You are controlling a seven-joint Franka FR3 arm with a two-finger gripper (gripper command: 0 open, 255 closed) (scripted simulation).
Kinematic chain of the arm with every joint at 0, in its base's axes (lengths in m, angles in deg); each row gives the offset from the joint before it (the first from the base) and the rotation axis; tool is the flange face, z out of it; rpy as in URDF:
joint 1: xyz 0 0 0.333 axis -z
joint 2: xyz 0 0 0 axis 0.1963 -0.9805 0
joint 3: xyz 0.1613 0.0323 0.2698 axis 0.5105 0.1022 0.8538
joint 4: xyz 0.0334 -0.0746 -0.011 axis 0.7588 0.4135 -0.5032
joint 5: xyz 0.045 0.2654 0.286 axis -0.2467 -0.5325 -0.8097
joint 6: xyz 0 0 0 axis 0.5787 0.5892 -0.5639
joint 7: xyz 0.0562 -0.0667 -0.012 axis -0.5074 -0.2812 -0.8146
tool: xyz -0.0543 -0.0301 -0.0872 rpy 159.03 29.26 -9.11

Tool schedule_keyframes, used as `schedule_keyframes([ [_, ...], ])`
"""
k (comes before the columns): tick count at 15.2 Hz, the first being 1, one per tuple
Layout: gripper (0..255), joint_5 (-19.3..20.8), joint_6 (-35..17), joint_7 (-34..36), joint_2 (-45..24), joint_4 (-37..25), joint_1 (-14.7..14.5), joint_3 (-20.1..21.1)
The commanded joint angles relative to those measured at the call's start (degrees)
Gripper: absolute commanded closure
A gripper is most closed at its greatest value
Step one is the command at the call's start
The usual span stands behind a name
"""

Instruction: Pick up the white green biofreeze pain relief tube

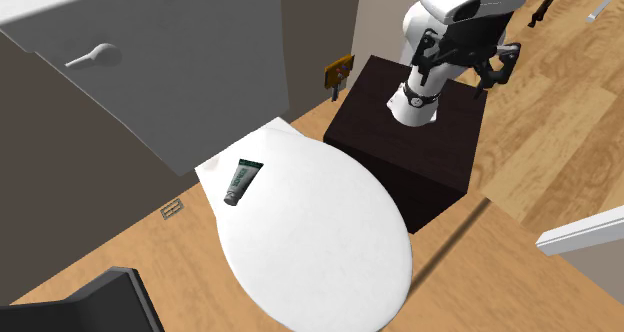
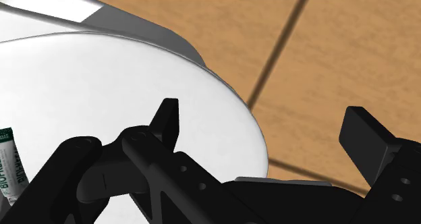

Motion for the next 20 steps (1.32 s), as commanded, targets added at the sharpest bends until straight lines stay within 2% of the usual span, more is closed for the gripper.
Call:
schedule_keyframes([
  [1,0,0.0,0.0,0.0,0.0,0.0,0.0,0.0],
  [6,0,3.5,-6.4,-8.3,-3.4,2.8,1.6,-5.4],
  [12,0,6.4,-14.6,-18.1,-10.7,3.4,2.9,-12.1],
  [16,0,7.0,-20.0,-24.8,-17.3,2.0,3.3,-16.4],
  [20,0,6.0,-24.8,-32.0,-24.9,-0.9,3.3,-20.6],
])
